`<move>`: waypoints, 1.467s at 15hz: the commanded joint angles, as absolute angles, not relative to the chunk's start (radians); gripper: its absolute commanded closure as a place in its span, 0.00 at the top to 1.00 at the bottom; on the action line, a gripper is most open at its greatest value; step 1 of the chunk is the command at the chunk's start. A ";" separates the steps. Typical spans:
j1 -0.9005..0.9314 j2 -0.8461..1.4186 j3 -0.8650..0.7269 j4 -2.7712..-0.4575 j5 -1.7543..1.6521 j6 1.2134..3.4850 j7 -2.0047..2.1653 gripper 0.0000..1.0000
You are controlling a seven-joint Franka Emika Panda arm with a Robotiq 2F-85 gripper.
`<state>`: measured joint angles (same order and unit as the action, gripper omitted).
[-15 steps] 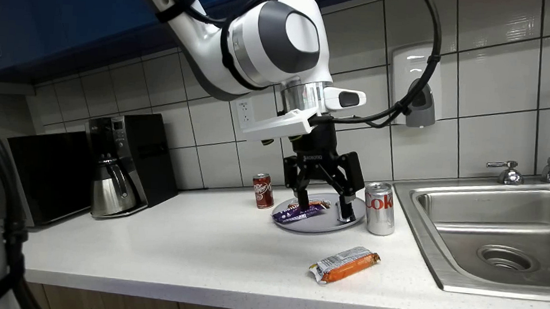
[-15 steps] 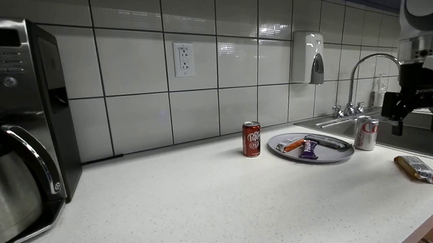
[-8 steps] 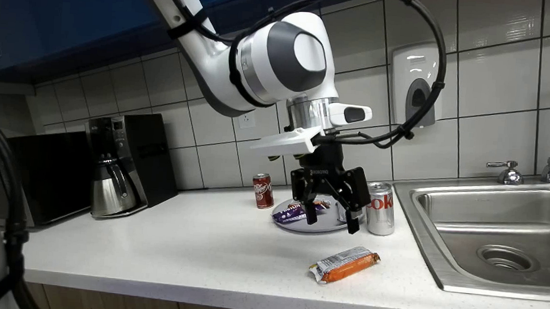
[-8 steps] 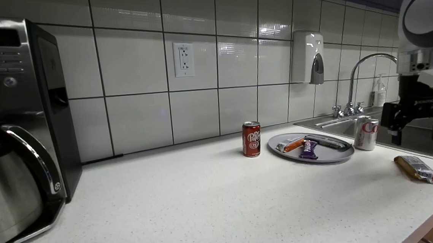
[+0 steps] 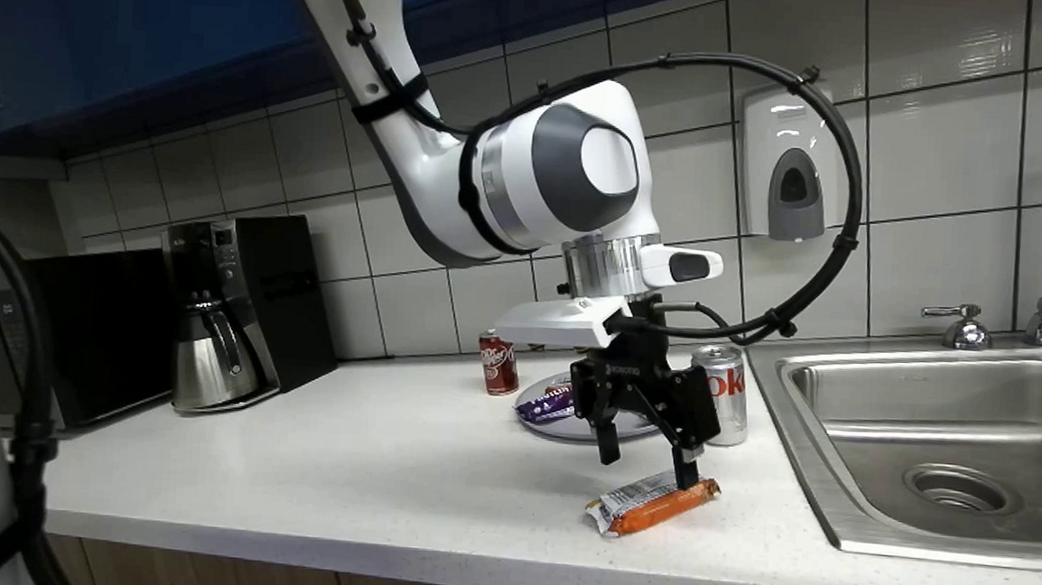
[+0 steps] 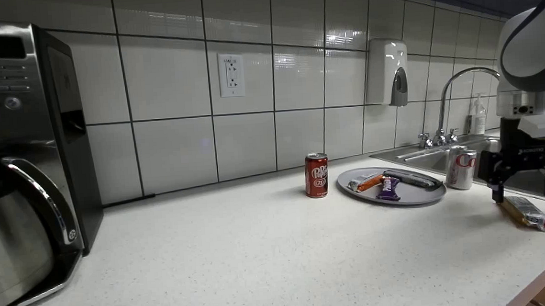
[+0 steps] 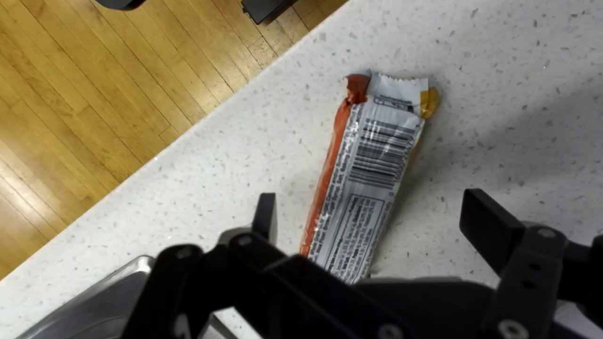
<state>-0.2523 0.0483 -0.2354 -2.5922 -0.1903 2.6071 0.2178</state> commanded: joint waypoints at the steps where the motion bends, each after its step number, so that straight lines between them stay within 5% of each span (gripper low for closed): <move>1: -0.245 0.093 -0.256 -2.560 -0.219 2.625 0.256 1.00; 8: -0.230 0.114 -0.275 -2.563 -0.236 2.632 0.258 0.97; 9: -0.228 0.115 -0.278 -2.564 -0.240 2.633 0.259 0.74; 11: -0.226 0.116 -0.281 -2.564 -0.245 2.633 0.260 0.69; 17: -0.223 0.108 -0.288 -2.564 -0.257 2.625 0.261 0.22; 22: -0.223 0.077 -0.284 -2.576 -0.245 2.615 0.244 0.17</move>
<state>-0.2338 0.1090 -0.2745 -2.5706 -0.2240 2.6259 0.2272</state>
